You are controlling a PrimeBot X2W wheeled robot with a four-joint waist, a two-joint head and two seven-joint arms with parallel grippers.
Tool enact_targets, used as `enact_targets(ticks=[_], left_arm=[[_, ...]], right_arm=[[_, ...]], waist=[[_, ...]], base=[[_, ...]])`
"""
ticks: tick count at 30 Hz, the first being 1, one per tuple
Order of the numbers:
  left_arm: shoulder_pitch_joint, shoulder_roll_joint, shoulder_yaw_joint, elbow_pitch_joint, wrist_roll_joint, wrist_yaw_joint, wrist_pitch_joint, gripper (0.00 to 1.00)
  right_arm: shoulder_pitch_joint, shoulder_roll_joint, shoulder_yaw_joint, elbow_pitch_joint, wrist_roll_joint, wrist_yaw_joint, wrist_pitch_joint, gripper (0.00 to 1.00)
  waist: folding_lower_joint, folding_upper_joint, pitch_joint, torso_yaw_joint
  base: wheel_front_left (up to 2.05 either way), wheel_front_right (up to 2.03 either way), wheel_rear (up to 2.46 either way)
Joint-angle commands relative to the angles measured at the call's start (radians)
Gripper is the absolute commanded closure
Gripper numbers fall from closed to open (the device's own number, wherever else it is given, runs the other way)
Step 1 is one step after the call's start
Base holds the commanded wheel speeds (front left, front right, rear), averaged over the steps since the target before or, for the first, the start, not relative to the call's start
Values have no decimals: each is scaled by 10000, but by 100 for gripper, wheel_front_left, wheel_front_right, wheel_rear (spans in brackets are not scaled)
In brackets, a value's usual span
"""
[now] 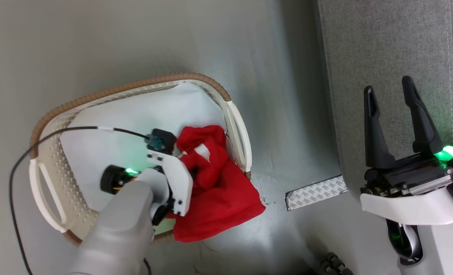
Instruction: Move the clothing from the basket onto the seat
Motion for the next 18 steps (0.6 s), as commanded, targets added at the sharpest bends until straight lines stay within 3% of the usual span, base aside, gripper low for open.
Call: enact_targets(ticks=[1,3,10,18], left_arm=[[119,187,-332,-182,-317,-24,89,53],[162,341,-820,-435,-672,-25,166,100],[306,957,-2313,-1481,-2313,-26,260,100],[230,1442,-3020,-2302,-3690,-27,-212,100]], right_arm=[[-100,4,-64,-49,8,-24,0,0],[-113,3,-87,-62,-16,-26,0,0],[-138,3,-151,15,-97,-26,0,0],[-107,5,-265,172,-156,-24,0,0]], waist=[[-1,0,32,6],[-1,0,59,11],[-1,0,13,71],[-1,0,-515,353]], base=[[0,0,0],[0,0,0],[0,0,0],[0,0,0]])
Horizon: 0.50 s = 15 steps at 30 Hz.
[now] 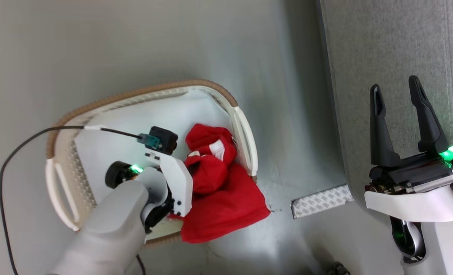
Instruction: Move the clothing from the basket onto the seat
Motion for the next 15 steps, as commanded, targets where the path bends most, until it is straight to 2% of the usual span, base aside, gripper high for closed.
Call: enact_targets(ticks=[1,9,15], left_arm=[[30,54,-23,-85,-195,-25,-91,100],[625,79,-258,-1056,-1804,-26,-1232,100],[1353,61,-370,-1556,-2435,-26,-2001,100]], right_arm=[[-73,5,-19,45,-21,-24,0,0],[250,0,-181,394,-140,-24,0,0],[702,0,-366,685,-199,-24,0,0]], waist=[[0,0,-208,146],[0,0,-1700,599],[0,0,-3003,846]], base=[[0,0,0],[0,0,0],[0,0,0]])
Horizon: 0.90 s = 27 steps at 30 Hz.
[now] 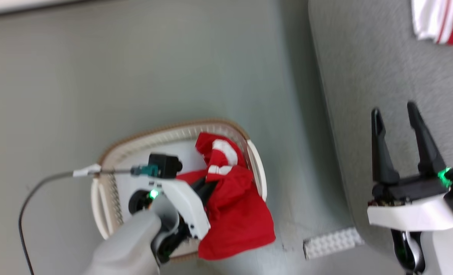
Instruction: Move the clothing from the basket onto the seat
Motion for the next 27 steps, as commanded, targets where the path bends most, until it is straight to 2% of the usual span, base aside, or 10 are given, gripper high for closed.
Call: enact_targets(ticks=[1,7,15,27], left_arm=[[258,52,-4,-69,-114,-26,-184,100],[1191,162,99,-475,-447,-12,-1023,100],[2195,375,253,-1073,-402,453,-1811,100],[3439,1008,1020,-3441,366,1681,-2357,100]], right_arm=[[238,-11,-68,99,-59,-26,0,0],[879,-98,-37,453,-173,-26,0,0],[1795,-443,114,914,-328,-26,0,0],[3000,-810,49,1213,-300,-26,0,0]], waist=[[0,0,-997,293],[0,0,-2604,547],[0,0,-4537,1071],[0,0,-6426,2074]], base=[[0,0,0],[0,0,0],[0,0,0],[0,0,0]])
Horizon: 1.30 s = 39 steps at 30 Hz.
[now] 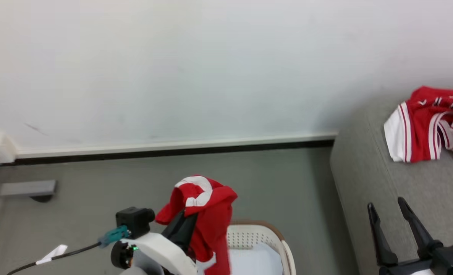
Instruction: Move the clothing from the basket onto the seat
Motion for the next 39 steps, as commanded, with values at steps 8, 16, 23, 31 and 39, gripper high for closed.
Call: enact_targets(ticks=[8,16,23,31,39], left_arm=[[818,613,633,-1629,605,753,-70,100],[1361,1049,887,-2411,765,1142,-54,100],[1497,1251,879,-2770,730,1281,116,100],[1515,1375,902,-3025,684,1375,218,100],[1263,1542,797,-4045,652,1229,524,100]], right_arm=[[559,-186,-22,54,161,-22,0,0],[690,-200,139,191,400,-24,0,0],[611,-147,416,299,598,-22,0,0],[466,-234,660,325,667,-22,0,0],[-134,-1069,2150,-133,1019,-24,0,0]], waist=[[4,0,-1077,1107],[4,0,-1610,1776],[4,0,-1684,2129],[4,0,-1673,2208],[4,0,-1616,2011]], base=[[0,0,0],[0,0,0],[0,0,0],[0,0,0],[0,0,0]])
